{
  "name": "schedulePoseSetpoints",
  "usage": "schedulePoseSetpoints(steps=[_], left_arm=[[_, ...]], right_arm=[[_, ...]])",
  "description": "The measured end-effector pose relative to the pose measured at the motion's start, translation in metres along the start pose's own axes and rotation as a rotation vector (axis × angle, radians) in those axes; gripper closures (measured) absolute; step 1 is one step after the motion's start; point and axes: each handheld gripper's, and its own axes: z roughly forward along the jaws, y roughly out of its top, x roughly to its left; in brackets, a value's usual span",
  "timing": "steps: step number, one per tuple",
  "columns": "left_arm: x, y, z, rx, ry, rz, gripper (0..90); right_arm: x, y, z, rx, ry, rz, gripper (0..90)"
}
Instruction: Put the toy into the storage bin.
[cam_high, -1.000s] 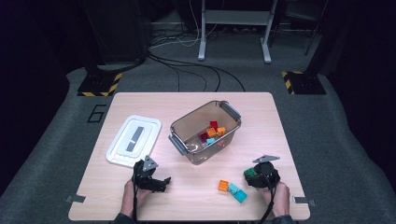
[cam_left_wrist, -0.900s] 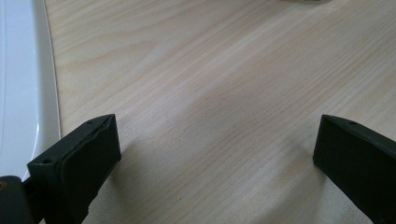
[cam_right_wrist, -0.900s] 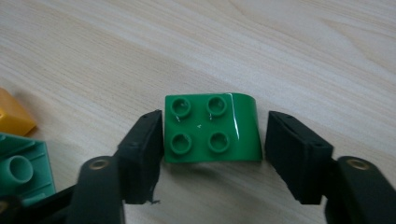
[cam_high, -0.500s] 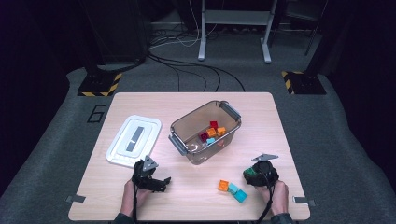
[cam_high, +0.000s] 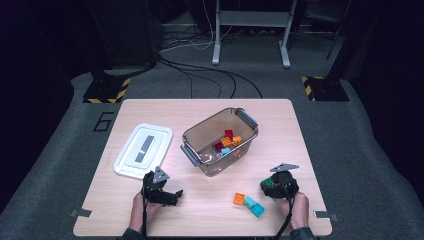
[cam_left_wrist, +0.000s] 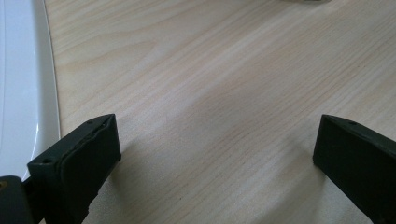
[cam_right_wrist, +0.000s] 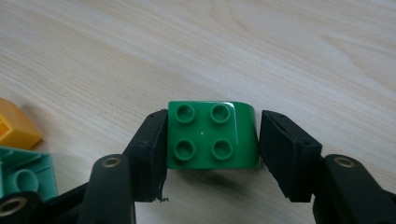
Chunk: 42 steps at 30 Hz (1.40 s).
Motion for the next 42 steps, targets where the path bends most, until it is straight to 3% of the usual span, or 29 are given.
schedulePoseSetpoints(steps=[7,12,17,27,34,38,42], left_arm=[[0.0,0.0,0.0,-0.001,0.0,-0.001,0.5],[0.0,0.0,0.0,-0.001,0.0,-0.002,0.5],[0.0,0.0,0.0,-0.002,0.0,-0.001,0.6],[-0.001,0.0,0.0,-0.006,0.001,-0.005,0.6],[0.0,0.0,0.0,-0.002,0.001,0.0,0.6],[0.0,0.0,0.0,-0.002,0.001,0.0,0.6],[0.0,0.0,0.0,-0.002,0.0,0.0,0.6]], right_arm=[[-0.001,0.002,-0.002,0.017,0.018,-0.018,32.1],[-0.008,0.001,-0.01,0.022,0.015,-0.052,31.2],[-0.004,-0.003,-0.009,0.037,0.025,-0.084,32.0],[-0.011,-0.008,-0.01,0.055,-0.005,-0.048,33.9],[0.002,0.001,-0.001,0.06,0.001,-0.061,41.5],[0.008,0.008,0.004,0.049,-0.001,-0.056,38.7],[0.004,0.012,-0.004,0.029,0.007,-0.06,34.6]])
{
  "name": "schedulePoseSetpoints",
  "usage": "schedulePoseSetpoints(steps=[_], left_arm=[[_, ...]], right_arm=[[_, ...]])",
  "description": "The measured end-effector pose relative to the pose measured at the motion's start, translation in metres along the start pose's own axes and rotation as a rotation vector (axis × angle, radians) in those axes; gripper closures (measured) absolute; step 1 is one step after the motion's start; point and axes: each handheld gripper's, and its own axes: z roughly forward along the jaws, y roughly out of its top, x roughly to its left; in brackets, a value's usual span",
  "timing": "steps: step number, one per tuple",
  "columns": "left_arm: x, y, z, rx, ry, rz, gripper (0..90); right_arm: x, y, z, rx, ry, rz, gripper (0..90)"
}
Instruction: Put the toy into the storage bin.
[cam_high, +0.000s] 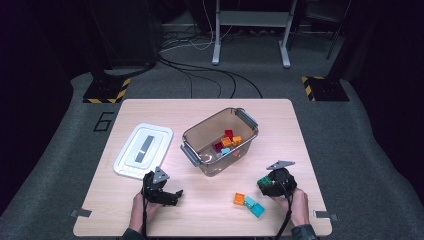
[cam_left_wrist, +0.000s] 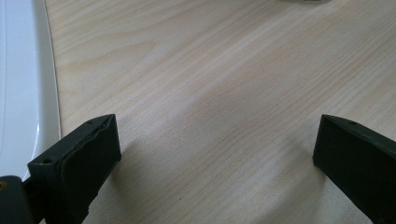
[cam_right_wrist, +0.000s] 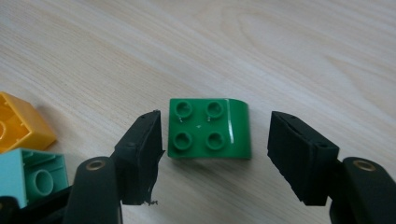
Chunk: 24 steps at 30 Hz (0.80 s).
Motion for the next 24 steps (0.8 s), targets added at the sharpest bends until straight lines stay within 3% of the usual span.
schedulePoseSetpoints(steps=[6,16,24], left_arm=[[0.0,0.0,0.0,0.003,0.0,0.004,0.6],[0.001,0.0,0.0,0.005,-0.002,0.003,0.6],[0.0,0.0,0.0,0.001,-0.001,-0.002,0.6]], right_arm=[[-0.01,-0.005,-0.01,0.015,-0.013,-0.025,31.3],[-0.003,0.0,0.003,0.032,-0.013,-0.063,29.3],[-0.012,0.015,0.017,0.047,0.019,-0.123,27.2]])
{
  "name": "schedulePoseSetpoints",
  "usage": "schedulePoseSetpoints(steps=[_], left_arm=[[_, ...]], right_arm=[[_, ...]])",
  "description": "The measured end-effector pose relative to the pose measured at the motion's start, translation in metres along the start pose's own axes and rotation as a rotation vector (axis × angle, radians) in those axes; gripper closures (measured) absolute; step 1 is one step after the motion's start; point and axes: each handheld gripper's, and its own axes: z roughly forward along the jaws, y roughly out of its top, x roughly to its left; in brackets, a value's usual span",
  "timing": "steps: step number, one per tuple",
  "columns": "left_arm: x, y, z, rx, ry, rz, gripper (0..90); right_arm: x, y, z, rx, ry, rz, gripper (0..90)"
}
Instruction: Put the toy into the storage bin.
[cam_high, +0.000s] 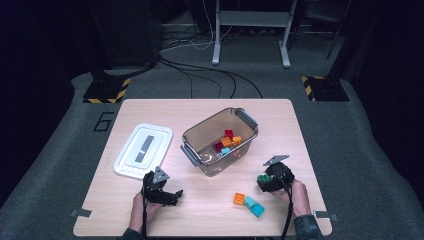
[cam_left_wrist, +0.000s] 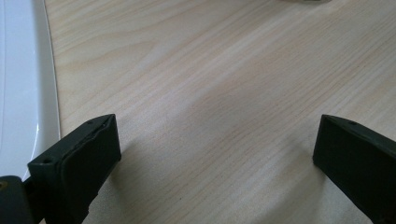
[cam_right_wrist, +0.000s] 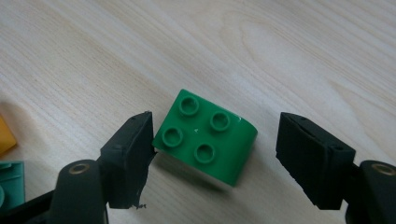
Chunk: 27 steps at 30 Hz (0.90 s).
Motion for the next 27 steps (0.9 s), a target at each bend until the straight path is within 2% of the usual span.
schedulePoseSetpoints(steps=[7,12,15,21,27], left_arm=[[0.0,0.0,0.0,0.004,-0.001,0.006,0.6],[0.001,0.0,0.0,0.005,0.0,0.009,0.6],[0.001,0.0,0.0,0.005,0.0,0.01,0.6],[0.0,0.0,0.0,0.005,-0.001,0.006,0.6],[0.0,0.0,0.0,0.004,-0.001,0.005,0.6]], right_arm=[[-0.008,0.005,0.005,0.005,0.073,-0.068,29.4],[-0.011,0.002,0.006,0.021,0.093,-0.077,34.3],[-0.011,0.0,0.005,0.016,0.069,-0.03,41.9],[-0.003,-0.001,0.003,0.018,0.029,0.032,42.7],[-0.008,-0.006,-0.003,0.054,0.007,0.047,42.8]])
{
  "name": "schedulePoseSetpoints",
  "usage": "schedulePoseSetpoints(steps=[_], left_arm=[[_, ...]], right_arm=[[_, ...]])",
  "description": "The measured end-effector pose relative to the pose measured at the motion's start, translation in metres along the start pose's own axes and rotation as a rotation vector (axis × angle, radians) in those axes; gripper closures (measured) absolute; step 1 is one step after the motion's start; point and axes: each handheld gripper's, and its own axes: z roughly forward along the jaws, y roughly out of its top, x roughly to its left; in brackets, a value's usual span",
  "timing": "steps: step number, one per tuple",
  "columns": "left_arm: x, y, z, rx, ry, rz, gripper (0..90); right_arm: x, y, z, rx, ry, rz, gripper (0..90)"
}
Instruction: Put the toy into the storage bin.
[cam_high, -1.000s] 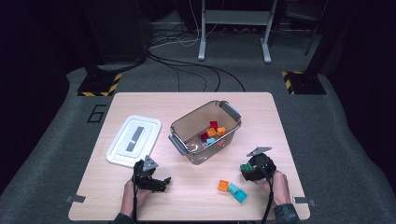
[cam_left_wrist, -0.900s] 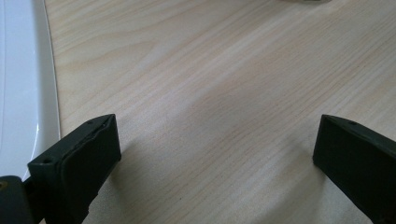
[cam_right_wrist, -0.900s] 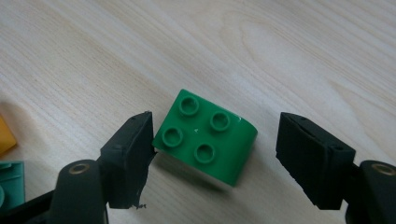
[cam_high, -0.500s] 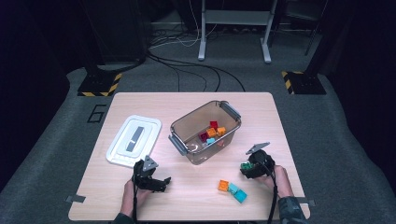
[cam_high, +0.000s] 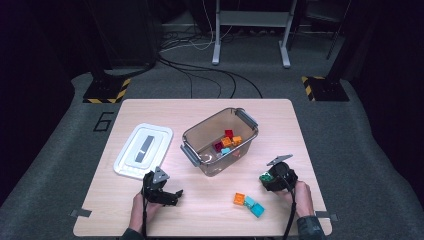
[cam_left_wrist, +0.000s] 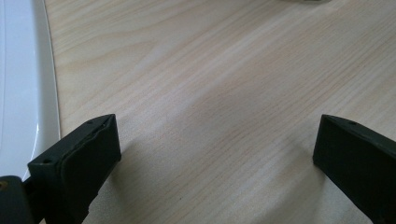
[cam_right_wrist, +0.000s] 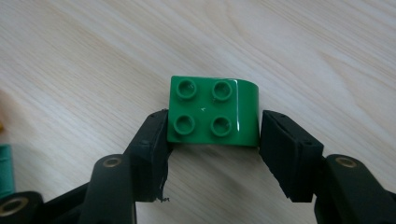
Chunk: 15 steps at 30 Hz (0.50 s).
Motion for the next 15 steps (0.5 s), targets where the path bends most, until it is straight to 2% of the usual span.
schedulePoseSetpoints(steps=[5,7,10,11,13,15], left_arm=[[0.0,0.0,0.0,0.0,0.0,0.0,0.6],[0.0,0.0,0.0,-0.001,0.0,0.0,0.6],[0.0,0.0,0.0,0.0,0.0,0.001,0.5],[0.0,0.0,0.0,0.0,0.0,0.001,0.6],[0.0,0.0,0.0,-0.001,0.001,0.001,0.6],[0.0,0.0,0.0,-0.006,-0.001,-0.001,0.6]], right_arm=[[-0.008,-0.008,-0.006,-0.003,0.006,0.052,43.2],[-0.007,-0.009,-0.007,-0.002,0.003,0.094,43.0],[-0.002,-0.009,-0.006,0.003,0.034,0.107,39.1],[0.0,-0.009,-0.006,0.004,0.042,0.094,37.8],[0.003,-0.01,-0.007,-0.002,0.02,0.089,33.1],[0.0,-0.012,-0.01,-0.015,0.025,0.086,32.0]])
